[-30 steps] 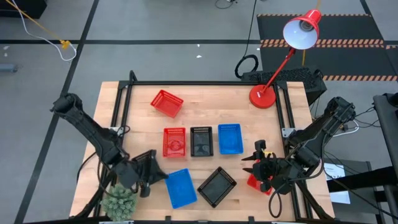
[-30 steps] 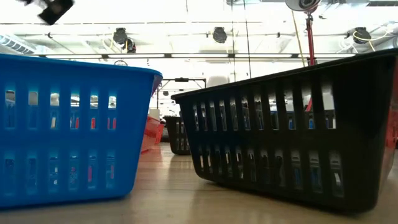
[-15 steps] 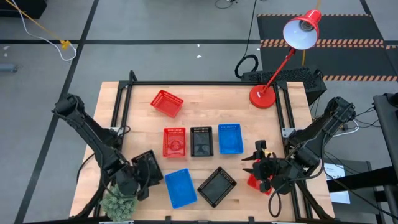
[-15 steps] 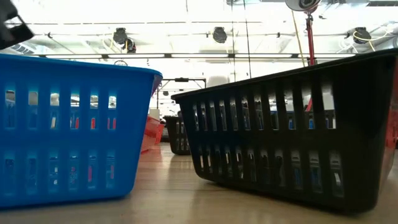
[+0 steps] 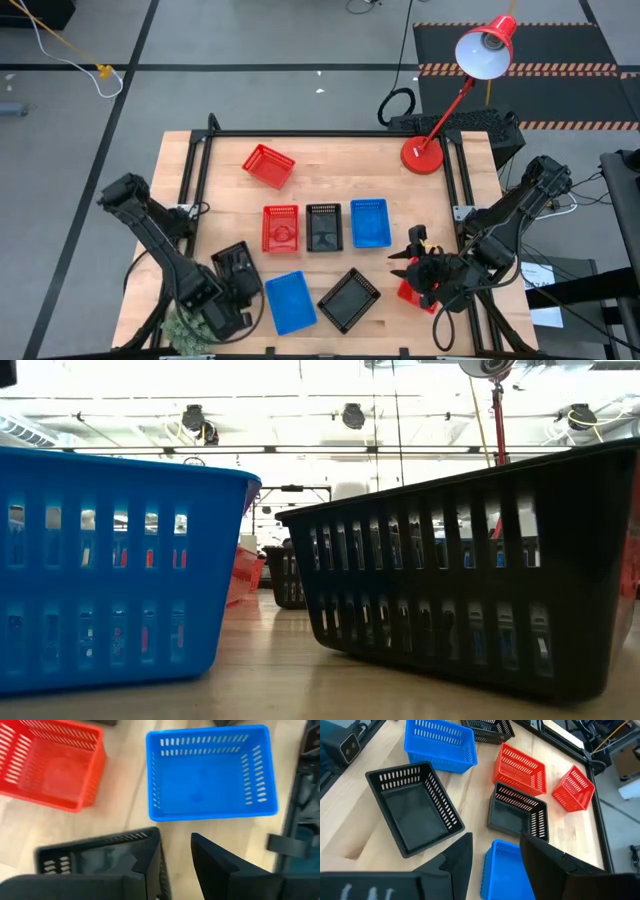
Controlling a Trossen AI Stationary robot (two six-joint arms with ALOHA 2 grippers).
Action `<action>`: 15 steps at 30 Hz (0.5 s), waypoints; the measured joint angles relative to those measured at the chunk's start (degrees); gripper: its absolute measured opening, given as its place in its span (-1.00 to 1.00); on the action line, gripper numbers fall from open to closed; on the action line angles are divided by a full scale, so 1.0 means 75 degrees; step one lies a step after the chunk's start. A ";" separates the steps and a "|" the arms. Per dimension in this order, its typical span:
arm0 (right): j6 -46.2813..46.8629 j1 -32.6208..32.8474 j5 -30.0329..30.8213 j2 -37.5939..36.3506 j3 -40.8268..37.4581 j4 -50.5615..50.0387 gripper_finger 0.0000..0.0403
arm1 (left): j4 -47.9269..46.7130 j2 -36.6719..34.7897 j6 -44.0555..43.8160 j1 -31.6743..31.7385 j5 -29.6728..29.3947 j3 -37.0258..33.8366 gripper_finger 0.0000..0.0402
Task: Stack baskets by color
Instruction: Stack the bottom left black bin on the top black bin
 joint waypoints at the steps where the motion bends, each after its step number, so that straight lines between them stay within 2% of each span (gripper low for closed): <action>1: -0.0003 0.0000 0.0000 0.0000 0.0000 0.0003 -0.22 | 0.0043 0.0026 -0.0104 0.0005 0.0057 0.0004 -0.43; 8: 0.0430 0.0000 0.0000 0.0000 0.0000 0.0000 -0.22 | 0.0072 0.0099 -0.0950 -0.0116 0.0445 -0.0420 -0.37; 12: 0.0746 0.0000 0.0000 0.0000 0.0000 0.0000 -0.22 | 0.0143 0.0099 -0.1445 -0.0255 0.0461 -0.0813 -0.13; 15: 0.0917 0.0000 0.0000 0.0000 0.0000 0.0025 -0.22 | 0.0582 0.0099 -0.1306 -0.0319 0.0522 -0.1156 0.08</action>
